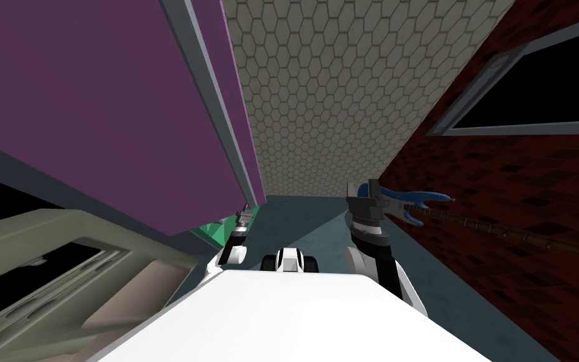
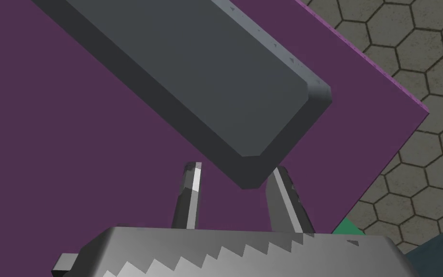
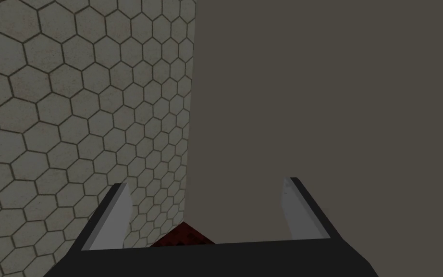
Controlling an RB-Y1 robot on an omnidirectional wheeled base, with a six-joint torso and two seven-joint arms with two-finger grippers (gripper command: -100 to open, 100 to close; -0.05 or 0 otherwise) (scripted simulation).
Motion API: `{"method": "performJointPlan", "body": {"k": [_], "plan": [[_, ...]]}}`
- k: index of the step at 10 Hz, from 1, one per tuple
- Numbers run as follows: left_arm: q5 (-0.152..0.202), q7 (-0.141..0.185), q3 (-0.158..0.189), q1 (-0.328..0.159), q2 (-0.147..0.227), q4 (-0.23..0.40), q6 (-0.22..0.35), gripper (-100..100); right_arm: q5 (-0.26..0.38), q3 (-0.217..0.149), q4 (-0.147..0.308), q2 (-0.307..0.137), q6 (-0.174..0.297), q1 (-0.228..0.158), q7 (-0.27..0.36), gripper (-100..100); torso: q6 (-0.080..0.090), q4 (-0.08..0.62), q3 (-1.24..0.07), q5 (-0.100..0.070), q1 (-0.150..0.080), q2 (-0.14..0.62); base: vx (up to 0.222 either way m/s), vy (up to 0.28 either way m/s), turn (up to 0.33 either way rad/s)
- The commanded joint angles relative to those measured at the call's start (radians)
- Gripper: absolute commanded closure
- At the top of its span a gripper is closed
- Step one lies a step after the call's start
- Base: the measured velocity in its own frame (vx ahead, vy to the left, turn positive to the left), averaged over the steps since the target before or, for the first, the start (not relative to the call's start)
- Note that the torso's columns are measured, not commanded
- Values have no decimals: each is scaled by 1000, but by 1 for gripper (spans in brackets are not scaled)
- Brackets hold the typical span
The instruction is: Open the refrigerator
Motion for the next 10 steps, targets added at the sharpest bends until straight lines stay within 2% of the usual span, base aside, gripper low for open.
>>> {"method": "performJointPlan", "body": {"k": [1,4,7,8,9,10], "plan": [[13,12,16,-25,24,-30,57,-100,0,0,0,0,0,0,0,0,0,-3,-3,1,0,-6,-55,-43,35],[31,29,38,-58,57,-70,132,-100,0,0,0,0,0,1,0,0,1,-1,-3,1,5,-6,-29,-43,24],[44,42,54,-83,81,-100,189,-100,0,0,0,0,0,1,0,0,1,5,4,-2,-1,8,-41,-29,14],[40,35,46,-69,72,-85,186,-100,0,0,0,0,0,1,0,0,2,6,5,-3,-2,9,-15,-7,1],[40,35,46,-68,73,-80,191,0,0,0,0,0,0,1,0,0,1,4,4,-1,-1,7,0,0,0],[40,34,44,-65,72,-77,194,0,0,0,0,0,0,1,0,0,1,2,2,0,0,4,0,0,0]]}}
